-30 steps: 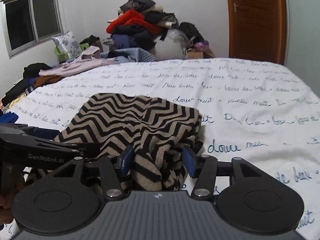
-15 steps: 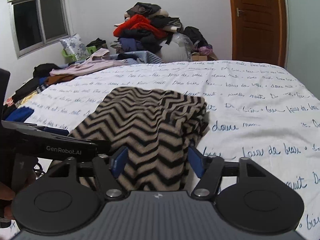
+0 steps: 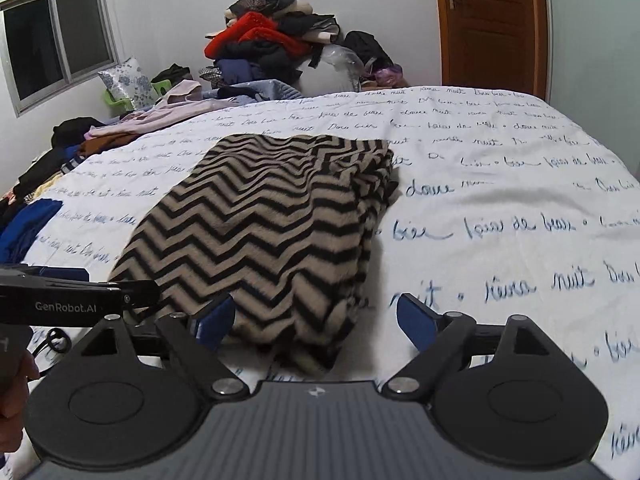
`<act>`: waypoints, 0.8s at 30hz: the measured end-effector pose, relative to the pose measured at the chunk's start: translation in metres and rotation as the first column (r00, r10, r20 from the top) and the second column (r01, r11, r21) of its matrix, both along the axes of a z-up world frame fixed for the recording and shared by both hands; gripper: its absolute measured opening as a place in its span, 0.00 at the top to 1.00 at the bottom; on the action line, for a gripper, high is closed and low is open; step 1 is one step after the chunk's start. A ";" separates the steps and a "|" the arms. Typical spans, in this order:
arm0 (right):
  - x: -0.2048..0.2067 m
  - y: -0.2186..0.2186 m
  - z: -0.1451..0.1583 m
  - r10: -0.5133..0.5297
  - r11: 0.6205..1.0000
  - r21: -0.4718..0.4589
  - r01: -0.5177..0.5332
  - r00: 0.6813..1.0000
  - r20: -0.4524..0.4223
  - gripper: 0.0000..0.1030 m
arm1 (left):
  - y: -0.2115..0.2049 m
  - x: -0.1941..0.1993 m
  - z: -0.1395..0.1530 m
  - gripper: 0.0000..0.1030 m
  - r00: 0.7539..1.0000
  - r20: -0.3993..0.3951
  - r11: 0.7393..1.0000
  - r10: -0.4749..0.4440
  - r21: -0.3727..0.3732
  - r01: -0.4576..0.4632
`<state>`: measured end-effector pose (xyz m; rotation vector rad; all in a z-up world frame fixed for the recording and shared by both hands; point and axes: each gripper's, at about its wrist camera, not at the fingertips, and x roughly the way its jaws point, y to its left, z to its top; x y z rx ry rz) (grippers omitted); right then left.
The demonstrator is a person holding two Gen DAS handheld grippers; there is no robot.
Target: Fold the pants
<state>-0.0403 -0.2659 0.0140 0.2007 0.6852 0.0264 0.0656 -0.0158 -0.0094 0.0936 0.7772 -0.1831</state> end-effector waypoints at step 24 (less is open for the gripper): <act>-0.050 0.048 -0.045 -0.026 0.989 -0.144 0.022 0.999 -0.021 0.00 | 0.014 -0.057 -0.041 0.00 0.995 0.098 0.998 -0.006 0.060 0.000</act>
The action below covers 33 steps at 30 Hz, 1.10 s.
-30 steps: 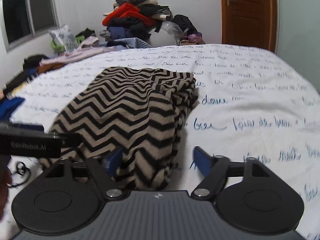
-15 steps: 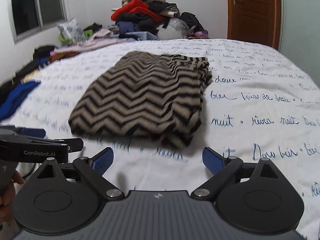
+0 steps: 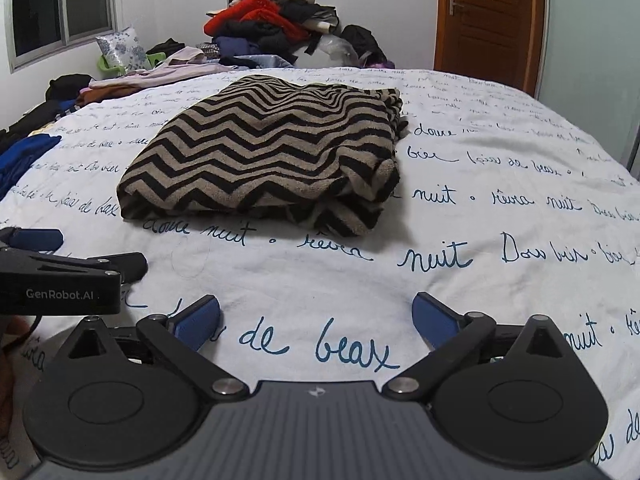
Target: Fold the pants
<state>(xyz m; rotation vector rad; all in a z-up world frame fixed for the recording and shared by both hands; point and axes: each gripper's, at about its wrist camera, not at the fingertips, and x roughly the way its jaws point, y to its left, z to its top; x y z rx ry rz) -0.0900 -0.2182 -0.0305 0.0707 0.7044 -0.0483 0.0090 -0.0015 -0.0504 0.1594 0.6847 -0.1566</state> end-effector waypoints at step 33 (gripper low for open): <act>0.000 0.000 -0.001 -0.071 0.997 -0.024 0.071 0.997 0.007 0.00 | 0.004 -0.004 -0.001 0.00 1.000 0.006 0.999 0.031 -0.021 -0.031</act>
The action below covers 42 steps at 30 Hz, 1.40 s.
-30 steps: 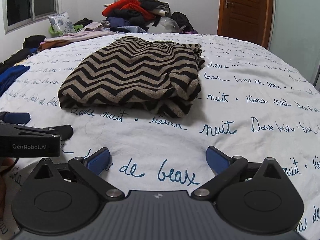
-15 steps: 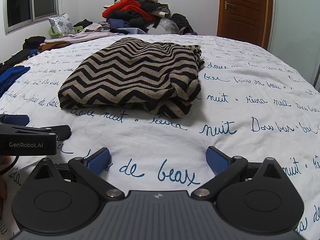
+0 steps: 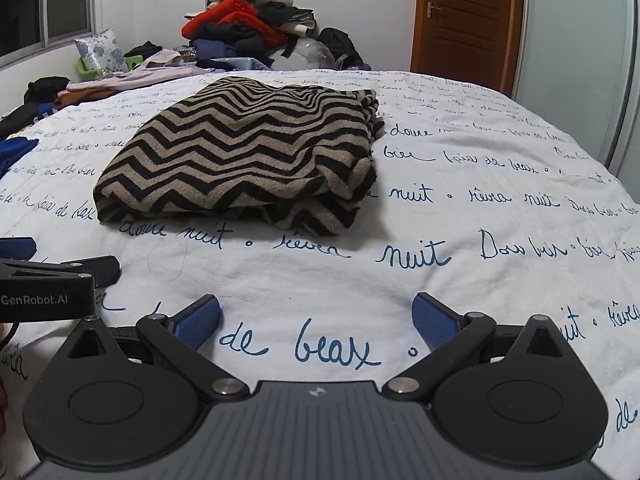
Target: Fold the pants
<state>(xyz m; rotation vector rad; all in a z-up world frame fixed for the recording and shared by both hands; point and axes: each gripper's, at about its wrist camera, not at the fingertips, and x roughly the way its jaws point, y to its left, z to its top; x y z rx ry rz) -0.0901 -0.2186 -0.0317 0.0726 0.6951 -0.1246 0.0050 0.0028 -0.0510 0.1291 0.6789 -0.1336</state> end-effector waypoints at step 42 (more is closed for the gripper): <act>-0.002 -0.002 0.000 0.003 1.000 0.011 -0.003 1.000 0.001 0.00 | 0.005 0.002 -0.002 0.00 1.000 -0.020 0.999 0.003 -0.038 -0.004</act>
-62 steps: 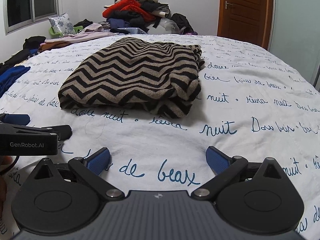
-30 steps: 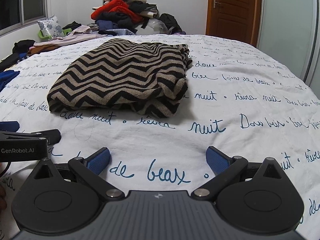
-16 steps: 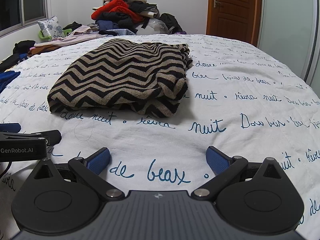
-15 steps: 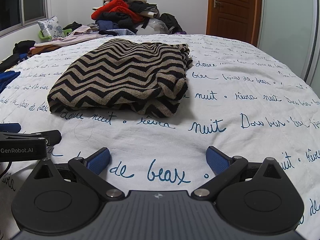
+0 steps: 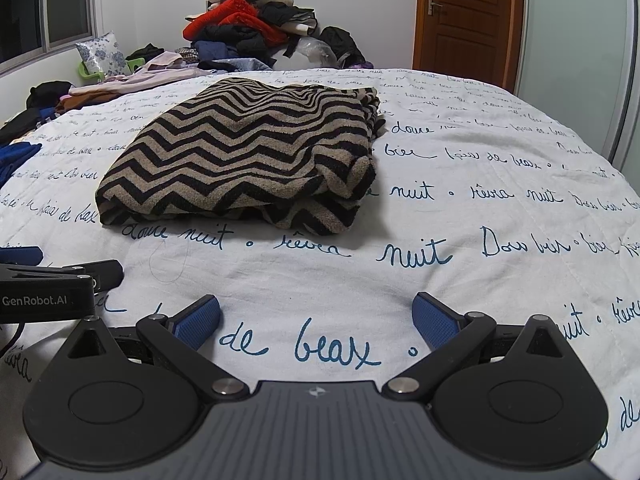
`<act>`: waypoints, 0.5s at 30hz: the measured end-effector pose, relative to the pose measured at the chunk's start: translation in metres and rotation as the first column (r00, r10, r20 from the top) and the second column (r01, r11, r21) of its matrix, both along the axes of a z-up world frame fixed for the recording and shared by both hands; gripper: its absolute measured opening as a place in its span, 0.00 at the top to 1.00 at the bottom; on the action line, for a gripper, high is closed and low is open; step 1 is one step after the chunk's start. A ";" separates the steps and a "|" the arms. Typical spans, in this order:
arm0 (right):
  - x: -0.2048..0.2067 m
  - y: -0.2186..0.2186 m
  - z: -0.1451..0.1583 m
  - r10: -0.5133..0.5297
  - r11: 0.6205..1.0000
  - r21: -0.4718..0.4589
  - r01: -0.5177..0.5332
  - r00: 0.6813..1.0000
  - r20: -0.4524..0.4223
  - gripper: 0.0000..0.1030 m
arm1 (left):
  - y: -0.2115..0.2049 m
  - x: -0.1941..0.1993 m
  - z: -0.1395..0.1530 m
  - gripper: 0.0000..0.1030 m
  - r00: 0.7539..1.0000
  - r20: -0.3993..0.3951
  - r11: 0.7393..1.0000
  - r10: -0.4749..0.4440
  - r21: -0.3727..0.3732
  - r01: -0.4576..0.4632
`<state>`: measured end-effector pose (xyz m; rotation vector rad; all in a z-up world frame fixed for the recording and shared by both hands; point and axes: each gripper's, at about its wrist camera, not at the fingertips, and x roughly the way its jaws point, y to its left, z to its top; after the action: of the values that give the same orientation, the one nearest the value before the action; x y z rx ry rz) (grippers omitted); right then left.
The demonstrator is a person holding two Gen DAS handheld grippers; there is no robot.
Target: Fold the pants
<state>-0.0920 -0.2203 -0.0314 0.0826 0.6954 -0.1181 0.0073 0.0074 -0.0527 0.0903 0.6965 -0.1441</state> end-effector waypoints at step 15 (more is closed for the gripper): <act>-0.001 0.000 0.000 0.001 1.000 0.005 -0.001 1.000 0.003 0.00 | 0.000 0.000 0.000 0.00 1.000 0.000 1.000 0.001 0.000 -0.001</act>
<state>-0.0930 -0.2203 -0.0310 0.0873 0.6928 -0.1155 0.0072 0.0073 -0.0527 0.0901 0.6967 -0.1436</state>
